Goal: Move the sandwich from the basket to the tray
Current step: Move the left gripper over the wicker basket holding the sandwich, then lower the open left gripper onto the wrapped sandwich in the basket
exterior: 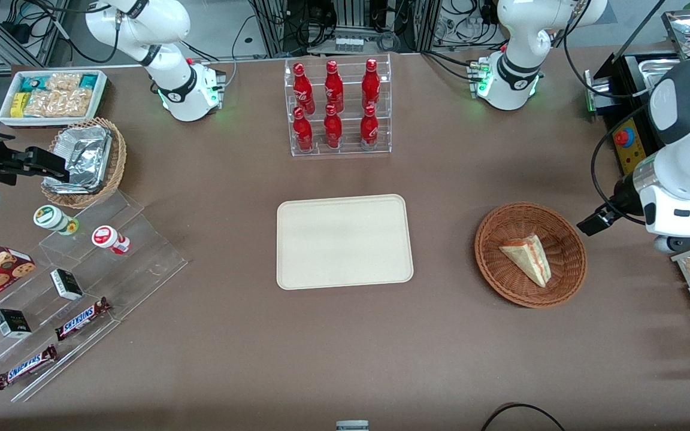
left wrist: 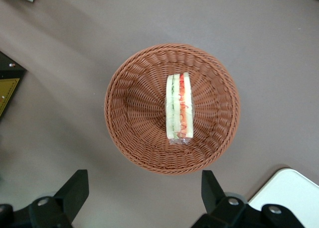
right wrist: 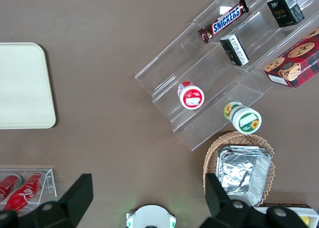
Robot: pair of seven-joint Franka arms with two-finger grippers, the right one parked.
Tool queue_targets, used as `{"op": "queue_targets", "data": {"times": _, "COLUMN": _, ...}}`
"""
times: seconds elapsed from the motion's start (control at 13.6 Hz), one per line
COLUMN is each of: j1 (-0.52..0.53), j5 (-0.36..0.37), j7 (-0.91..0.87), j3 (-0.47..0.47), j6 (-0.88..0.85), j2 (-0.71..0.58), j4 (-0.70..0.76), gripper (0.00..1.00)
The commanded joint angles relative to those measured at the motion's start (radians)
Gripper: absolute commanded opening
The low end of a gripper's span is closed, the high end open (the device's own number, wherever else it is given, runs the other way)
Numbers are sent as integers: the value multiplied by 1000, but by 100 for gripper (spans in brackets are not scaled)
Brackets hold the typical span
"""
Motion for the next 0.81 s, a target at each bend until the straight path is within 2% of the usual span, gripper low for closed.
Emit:
{"op": "queue_targets", "data": {"times": 0.0, "j1": -3, "j5": 6, "j7": -42, "j3": 8, "j6": 101, "j2": -29, "j4": -110, "gripper": 100}}
{"op": "queue_targets", "data": {"times": 0.44, "j1": -17, "j5": 6, "j7": -93, "j3": 3, "j6": 402, "j2": -12, "j4": -316, "gripper": 100}}
{"op": "queue_targets", "data": {"times": 0.74, "j1": -43, "j5": 6, "j7": -101, "j3": -6, "j6": 496, "j2": 20, "j4": -347, "gripper": 100}}
